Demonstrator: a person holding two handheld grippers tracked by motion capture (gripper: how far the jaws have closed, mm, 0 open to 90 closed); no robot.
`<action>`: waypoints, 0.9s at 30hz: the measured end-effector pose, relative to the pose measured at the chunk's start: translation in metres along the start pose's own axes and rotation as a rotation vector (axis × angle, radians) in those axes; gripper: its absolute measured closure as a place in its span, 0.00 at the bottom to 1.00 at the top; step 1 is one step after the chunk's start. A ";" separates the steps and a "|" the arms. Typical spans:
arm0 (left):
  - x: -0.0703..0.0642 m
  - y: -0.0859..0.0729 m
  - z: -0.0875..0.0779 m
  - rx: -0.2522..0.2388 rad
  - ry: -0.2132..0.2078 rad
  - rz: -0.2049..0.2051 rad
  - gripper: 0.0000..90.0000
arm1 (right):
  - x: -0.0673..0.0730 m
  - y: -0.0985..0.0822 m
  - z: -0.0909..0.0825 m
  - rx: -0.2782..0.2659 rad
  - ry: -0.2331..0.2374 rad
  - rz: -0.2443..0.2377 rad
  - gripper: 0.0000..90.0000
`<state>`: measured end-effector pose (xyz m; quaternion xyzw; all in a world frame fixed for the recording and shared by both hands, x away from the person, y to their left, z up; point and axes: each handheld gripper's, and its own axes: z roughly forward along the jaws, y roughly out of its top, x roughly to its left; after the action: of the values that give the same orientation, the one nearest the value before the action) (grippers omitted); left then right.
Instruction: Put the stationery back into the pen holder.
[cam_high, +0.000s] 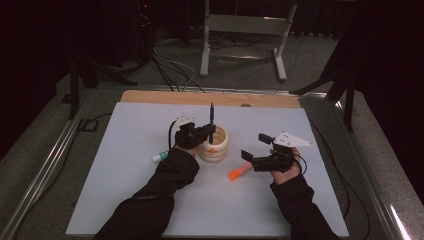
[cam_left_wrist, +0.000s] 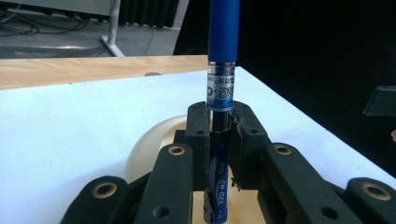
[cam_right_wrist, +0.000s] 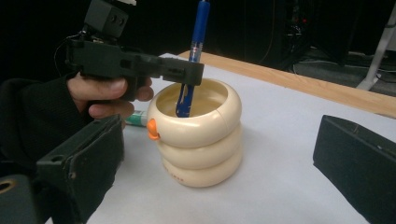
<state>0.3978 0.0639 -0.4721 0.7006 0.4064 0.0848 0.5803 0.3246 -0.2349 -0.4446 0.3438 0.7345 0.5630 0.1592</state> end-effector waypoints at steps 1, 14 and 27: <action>-0.001 0.000 0.000 0.002 0.002 0.008 0.89 | 0.000 0.000 0.000 0.000 0.000 0.000 0.02; -0.016 0.013 -0.010 -0.007 0.020 0.097 0.29 | 0.000 0.001 -0.001 -0.005 0.003 0.001 0.02; -0.038 0.021 -0.026 0.021 -0.089 0.139 0.02 | -0.004 0.007 -0.009 -0.030 -0.008 0.011 0.02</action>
<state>0.3677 0.0579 -0.4326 0.7364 0.3316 0.0895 0.5828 0.3242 -0.2433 -0.4363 0.3478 0.7233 0.5735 0.1641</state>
